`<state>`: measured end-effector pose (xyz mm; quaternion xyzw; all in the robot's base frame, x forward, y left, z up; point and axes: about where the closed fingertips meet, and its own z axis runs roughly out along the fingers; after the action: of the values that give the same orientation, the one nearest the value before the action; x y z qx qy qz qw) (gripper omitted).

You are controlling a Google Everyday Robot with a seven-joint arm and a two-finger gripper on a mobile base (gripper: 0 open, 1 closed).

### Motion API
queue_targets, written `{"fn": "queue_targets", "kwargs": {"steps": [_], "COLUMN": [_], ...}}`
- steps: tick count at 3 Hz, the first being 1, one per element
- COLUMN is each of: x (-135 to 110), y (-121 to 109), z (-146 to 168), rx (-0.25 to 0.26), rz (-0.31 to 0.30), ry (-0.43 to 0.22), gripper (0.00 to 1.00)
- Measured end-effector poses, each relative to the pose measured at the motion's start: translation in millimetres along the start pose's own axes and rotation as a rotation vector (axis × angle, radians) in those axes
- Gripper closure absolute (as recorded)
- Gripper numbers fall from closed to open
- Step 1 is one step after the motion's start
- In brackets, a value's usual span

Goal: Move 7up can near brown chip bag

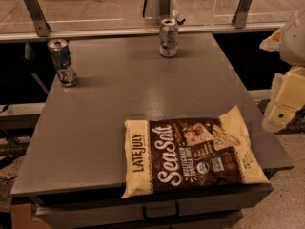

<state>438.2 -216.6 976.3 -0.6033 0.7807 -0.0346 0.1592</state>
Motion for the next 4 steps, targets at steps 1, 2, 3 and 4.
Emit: {"fn": "queue_targets", "kwargs": {"steps": [1, 2, 3, 4], "x": [0, -1, -13, -49], "y": [0, -4, -33, -89], "z": [0, 0, 21, 56], "rx": [0.000, 0.009, 0.022, 0.047], "rz": [0.000, -0.003, 0.016, 0.019], "ry": [0.000, -0.017, -0.116, -0.267], "gripper": [0.00, 0.00, 0.00, 0.00]}}
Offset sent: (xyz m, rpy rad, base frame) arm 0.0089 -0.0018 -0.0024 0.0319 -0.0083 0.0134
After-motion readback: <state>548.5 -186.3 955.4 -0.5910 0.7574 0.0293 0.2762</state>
